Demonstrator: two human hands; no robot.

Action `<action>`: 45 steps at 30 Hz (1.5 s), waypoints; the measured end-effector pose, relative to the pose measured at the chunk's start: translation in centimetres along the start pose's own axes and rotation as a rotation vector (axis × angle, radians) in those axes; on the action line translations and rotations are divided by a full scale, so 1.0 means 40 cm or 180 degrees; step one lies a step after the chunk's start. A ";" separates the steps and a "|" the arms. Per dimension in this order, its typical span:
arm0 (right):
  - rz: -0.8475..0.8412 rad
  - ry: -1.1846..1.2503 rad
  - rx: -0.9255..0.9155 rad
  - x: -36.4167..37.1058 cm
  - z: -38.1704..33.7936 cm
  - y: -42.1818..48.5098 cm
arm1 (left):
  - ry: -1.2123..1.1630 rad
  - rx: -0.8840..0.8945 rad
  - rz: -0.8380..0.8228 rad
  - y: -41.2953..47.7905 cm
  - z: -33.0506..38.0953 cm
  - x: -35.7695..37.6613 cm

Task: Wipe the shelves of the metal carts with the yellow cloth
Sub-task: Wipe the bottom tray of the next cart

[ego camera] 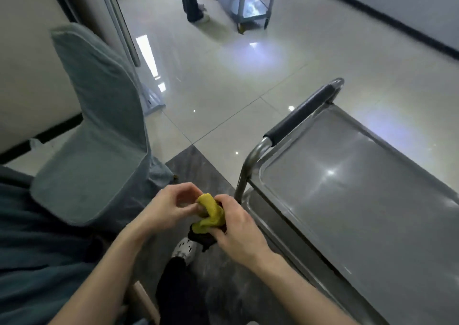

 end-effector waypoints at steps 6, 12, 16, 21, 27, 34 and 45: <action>0.0611 0.0134 0.0413 -0.136 -0.071 0.325 | 0.0596 0.0524 -0.0018 0.337 0.147 -0.238; 0.0962 0.0203 0.0899 -0.302 -0.083 0.583 | 0.1520 0.1042 -0.0512 0.647 0.240 -0.397; 0.1156 0.0225 0.1079 -0.392 -0.069 0.665 | 0.2066 0.1132 -0.1149 0.829 0.313 -0.458; 0.1598 0.0169 0.1552 -0.500 0.055 0.729 | 0.1724 0.1130 -0.1395 1.040 0.438 -0.405; 0.2356 0.0151 0.1546 -0.708 0.228 0.866 | 0.1362 0.1273 -0.1596 1.354 0.576 -0.320; 0.2319 -0.0135 0.1612 -1.063 0.505 1.081 | 0.1337 0.1165 -0.1883 1.806 0.777 -0.196; 0.3233 0.0251 0.2680 -1.440 0.885 0.897 | 0.2339 0.1912 -0.3376 2.309 1.119 0.436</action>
Point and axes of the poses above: each hand's wrist, its own y-axis towards the middle knuckle, its own x-axis out of the palm, z = x × y, the point moved 1 cm from there along y, towards the middle knuckle, and after that the axes turned 2 degrees about -z, right-handed, at the moved point
